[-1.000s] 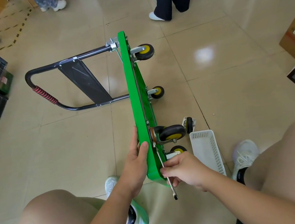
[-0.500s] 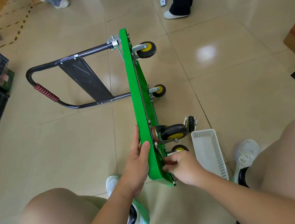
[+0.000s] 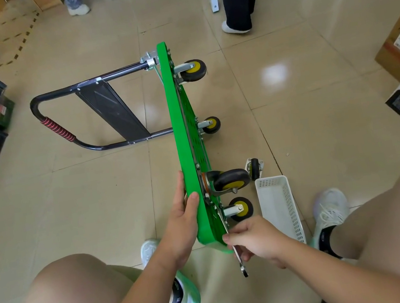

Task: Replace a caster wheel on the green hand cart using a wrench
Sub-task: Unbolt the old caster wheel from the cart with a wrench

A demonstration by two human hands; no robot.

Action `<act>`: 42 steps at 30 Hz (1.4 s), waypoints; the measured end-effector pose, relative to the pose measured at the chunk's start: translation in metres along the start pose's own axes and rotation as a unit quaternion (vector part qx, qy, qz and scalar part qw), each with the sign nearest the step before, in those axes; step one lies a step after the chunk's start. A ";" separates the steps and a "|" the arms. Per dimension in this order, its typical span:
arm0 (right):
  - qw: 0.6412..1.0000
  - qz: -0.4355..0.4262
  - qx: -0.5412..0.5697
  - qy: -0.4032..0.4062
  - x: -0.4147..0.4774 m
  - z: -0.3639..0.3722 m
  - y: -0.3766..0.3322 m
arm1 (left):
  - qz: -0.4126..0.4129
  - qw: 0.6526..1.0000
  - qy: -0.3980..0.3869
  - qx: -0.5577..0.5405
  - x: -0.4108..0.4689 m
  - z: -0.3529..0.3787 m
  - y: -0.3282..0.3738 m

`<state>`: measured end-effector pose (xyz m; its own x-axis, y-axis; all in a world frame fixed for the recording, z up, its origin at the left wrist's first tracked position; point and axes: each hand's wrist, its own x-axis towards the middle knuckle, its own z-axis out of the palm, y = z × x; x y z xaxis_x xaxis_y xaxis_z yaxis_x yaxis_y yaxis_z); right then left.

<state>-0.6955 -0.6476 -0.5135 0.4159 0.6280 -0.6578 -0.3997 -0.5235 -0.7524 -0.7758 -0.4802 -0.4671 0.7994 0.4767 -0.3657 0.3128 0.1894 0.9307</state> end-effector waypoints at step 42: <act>0.977 0.046 0.203 -0.054 -0.011 0.023 -0.030 | -0.001 1.000 0.013 0.014 -0.005 0.005 0.007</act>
<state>-0.7067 -0.6261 -0.4827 0.2840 0.6571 -0.6983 -0.7311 -0.3228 -0.6011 -0.7749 -0.4853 -0.4592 0.7849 0.4992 -0.3671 0.3291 0.1661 0.9296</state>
